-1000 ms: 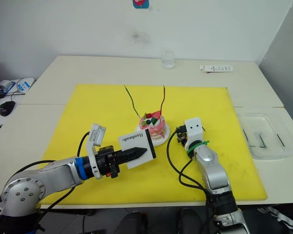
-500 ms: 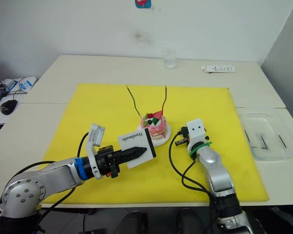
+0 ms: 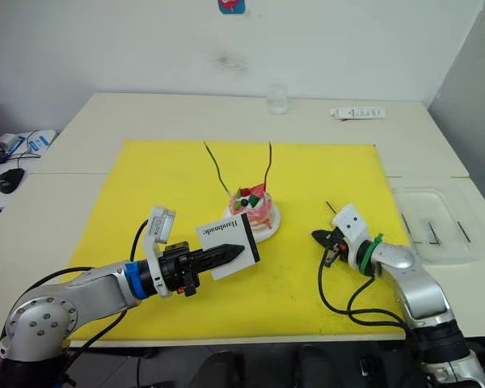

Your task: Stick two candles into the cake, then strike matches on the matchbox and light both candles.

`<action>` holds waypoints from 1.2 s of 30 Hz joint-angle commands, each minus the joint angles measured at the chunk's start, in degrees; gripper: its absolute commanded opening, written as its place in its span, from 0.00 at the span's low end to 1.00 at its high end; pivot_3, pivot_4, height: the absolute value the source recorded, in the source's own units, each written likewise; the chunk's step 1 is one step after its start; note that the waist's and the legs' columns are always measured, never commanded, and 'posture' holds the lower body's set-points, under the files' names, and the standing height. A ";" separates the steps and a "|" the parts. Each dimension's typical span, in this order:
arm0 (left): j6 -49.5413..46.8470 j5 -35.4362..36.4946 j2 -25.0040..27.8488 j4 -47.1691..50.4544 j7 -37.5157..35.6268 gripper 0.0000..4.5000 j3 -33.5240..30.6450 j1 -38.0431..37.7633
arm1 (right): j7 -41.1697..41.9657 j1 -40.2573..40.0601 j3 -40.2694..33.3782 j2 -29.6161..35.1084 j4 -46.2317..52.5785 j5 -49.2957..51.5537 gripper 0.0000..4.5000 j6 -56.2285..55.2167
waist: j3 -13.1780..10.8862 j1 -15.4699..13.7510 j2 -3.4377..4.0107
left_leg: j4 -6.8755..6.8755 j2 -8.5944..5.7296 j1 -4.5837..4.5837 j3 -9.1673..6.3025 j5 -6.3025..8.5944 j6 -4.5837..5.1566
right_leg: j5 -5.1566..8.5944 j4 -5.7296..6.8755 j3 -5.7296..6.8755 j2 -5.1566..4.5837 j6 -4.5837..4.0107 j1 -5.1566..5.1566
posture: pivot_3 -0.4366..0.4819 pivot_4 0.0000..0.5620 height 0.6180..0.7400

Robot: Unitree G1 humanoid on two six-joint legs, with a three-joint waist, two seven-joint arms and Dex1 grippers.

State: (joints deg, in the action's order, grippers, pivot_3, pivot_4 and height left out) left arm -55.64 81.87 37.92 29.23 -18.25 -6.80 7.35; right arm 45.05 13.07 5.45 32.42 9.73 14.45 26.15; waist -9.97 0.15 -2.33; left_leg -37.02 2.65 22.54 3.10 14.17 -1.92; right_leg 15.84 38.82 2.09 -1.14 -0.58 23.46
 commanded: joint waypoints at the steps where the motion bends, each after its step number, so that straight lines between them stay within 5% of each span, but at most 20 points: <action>1: 0.66 0.19 0.18 2.12 -1.20 0.00 -0.46 -0.24 | 3.07 -1.27 -1.40 1.58 1.29 1.60 0.01 -2.09 | 0.00 -0.02 0.00 | 0.00 0.00 0.00 0.00 0.00 0.00 | 0.00 -0.02 0.00 -0.01 0.00 0.00 | 0.48 0.27 1.00; 36: 0.79 -0.88 -0.38 1.58 -1.79 0.00 0.40 0.90 | 2.51 -2.48 -1.66 1.01 -1.82 0.50 0.01 -6.96 | 0.00 -0.06 0.00 | -0.04 -0.02 -0.08 0.00 -0.01 -0.01 | 0.00 0.05 0.00 -0.02 0.00 -0.08 | 0.48 0.27 1.00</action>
State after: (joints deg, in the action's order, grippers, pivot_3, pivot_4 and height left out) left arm -55.64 80.88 37.80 29.21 -19.42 -5.97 7.67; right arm 47.44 10.61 4.59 33.31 7.50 14.78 19.80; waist -9.97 0.09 -2.33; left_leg -37.06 2.63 22.46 3.10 14.17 -1.93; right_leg 15.84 38.87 2.09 -1.16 -0.58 23.38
